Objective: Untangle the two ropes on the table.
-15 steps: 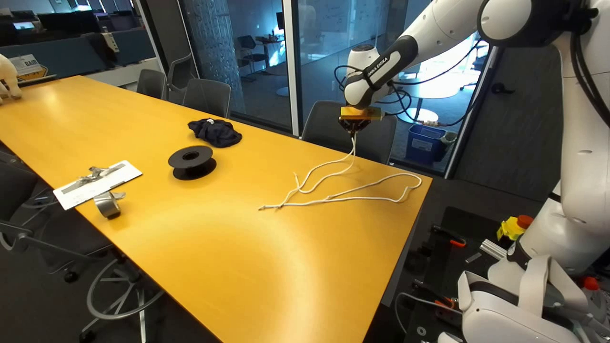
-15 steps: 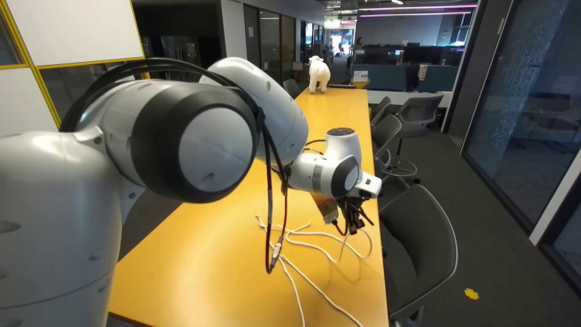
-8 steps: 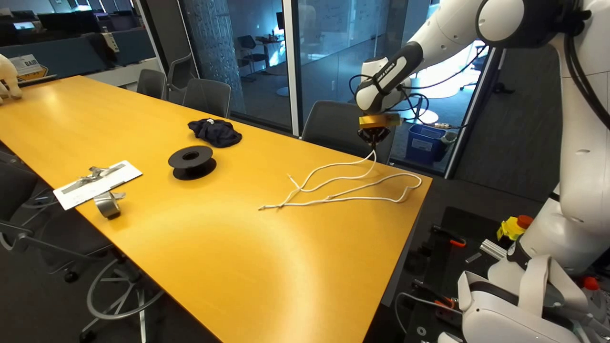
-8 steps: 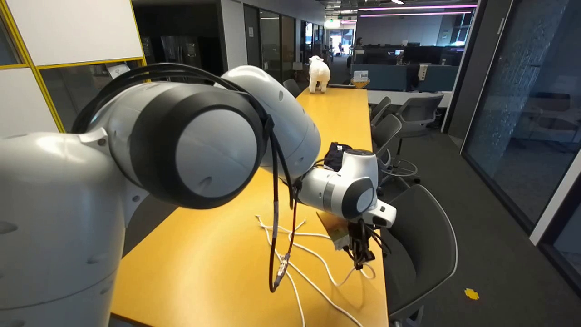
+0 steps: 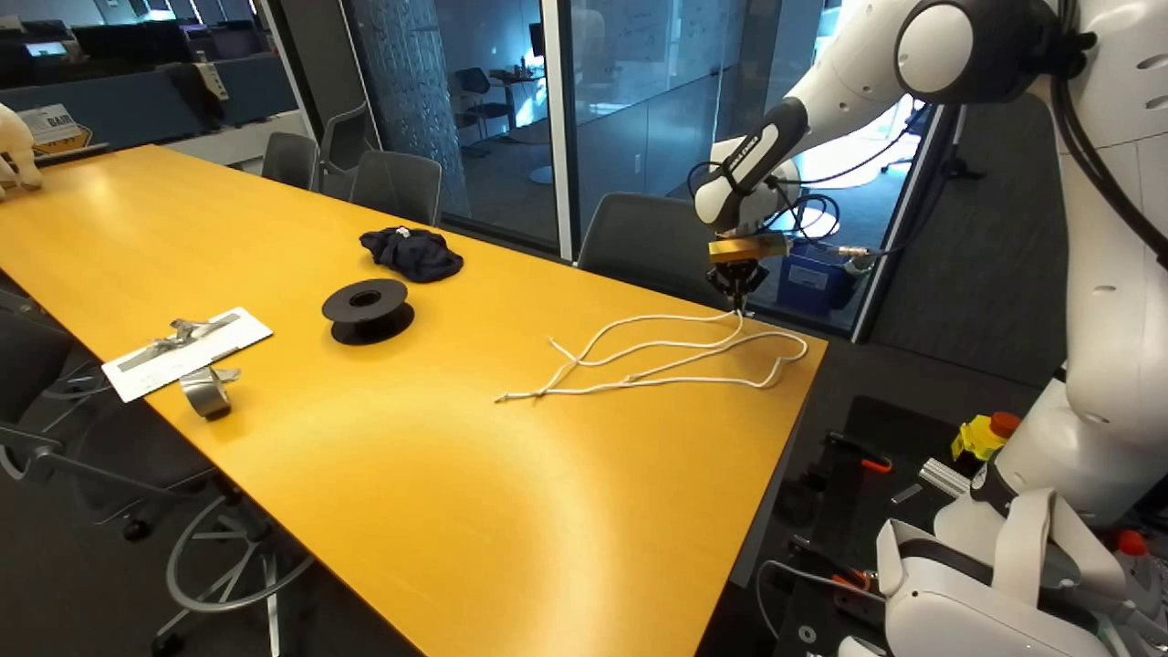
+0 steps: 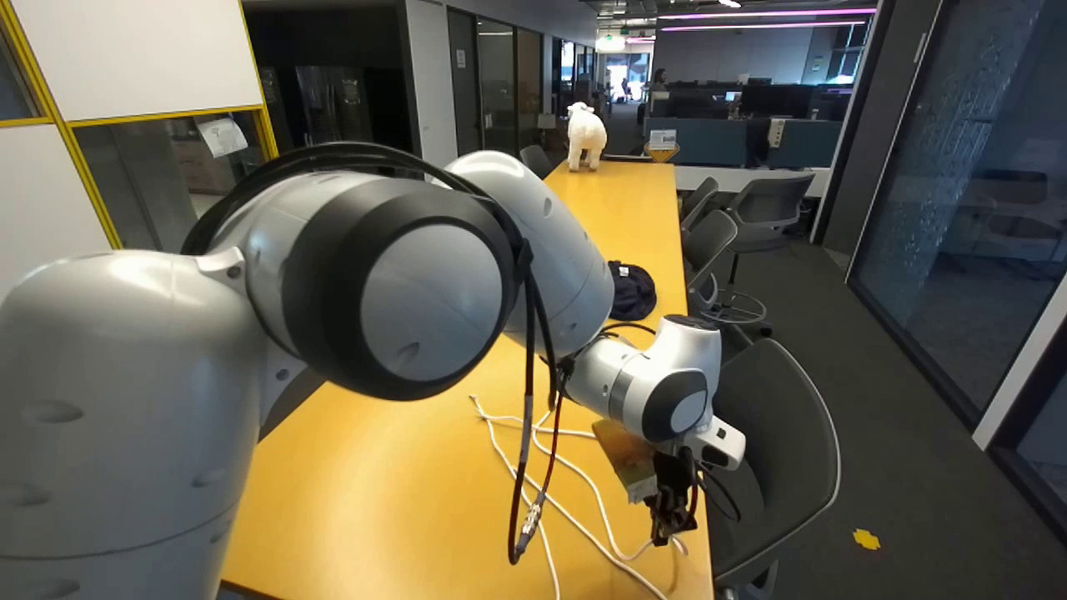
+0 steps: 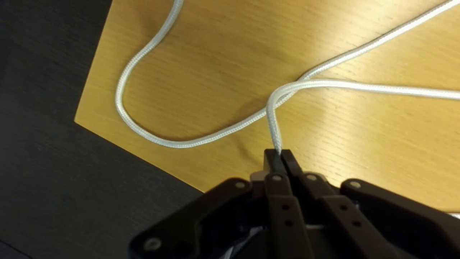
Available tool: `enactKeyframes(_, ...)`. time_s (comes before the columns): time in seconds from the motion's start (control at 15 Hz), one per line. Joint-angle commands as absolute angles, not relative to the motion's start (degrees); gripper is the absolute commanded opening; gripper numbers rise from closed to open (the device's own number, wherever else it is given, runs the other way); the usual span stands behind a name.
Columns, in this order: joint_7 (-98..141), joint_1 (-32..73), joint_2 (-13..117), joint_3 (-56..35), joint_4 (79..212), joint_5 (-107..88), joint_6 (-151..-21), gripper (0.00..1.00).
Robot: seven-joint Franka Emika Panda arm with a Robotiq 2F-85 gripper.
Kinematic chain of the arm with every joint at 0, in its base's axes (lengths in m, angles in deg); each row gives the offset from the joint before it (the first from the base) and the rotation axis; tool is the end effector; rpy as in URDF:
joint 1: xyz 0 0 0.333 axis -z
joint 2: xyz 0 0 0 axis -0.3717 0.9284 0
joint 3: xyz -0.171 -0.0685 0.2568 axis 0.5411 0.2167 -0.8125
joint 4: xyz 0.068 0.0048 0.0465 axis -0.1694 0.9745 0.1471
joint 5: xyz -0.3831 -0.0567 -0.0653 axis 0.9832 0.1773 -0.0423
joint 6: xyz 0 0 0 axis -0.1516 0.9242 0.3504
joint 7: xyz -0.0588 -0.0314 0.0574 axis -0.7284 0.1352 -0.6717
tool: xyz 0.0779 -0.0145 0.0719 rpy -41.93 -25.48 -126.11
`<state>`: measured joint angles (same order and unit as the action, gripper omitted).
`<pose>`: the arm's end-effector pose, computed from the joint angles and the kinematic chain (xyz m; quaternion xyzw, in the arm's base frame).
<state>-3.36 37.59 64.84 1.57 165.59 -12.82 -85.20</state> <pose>0.5124 -0.3150 0.2096 0.8595 -0.5031 -0.0644 0.0633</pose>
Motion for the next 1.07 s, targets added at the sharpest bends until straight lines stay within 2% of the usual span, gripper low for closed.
enactKeyframes(0.0, -0.59, 37.71, 65.69, 2.38, 164.81, -14.8, -84.6, 0.01)
enactKeyframes(0.6, 8.85, 40.37, 67.21, 2.87, 164.28, -14.39, -88.31, 0.01)
enactKeyframes(0.73, 10.04, 41.17, 67.66, 2.64, 163.99, -14.89, -88.08, 0.3)
enactKeyframes(1.0, 10.57, 41.23, 68.22, 2.85, 163.82, -14.45, -88.23, 0.59)
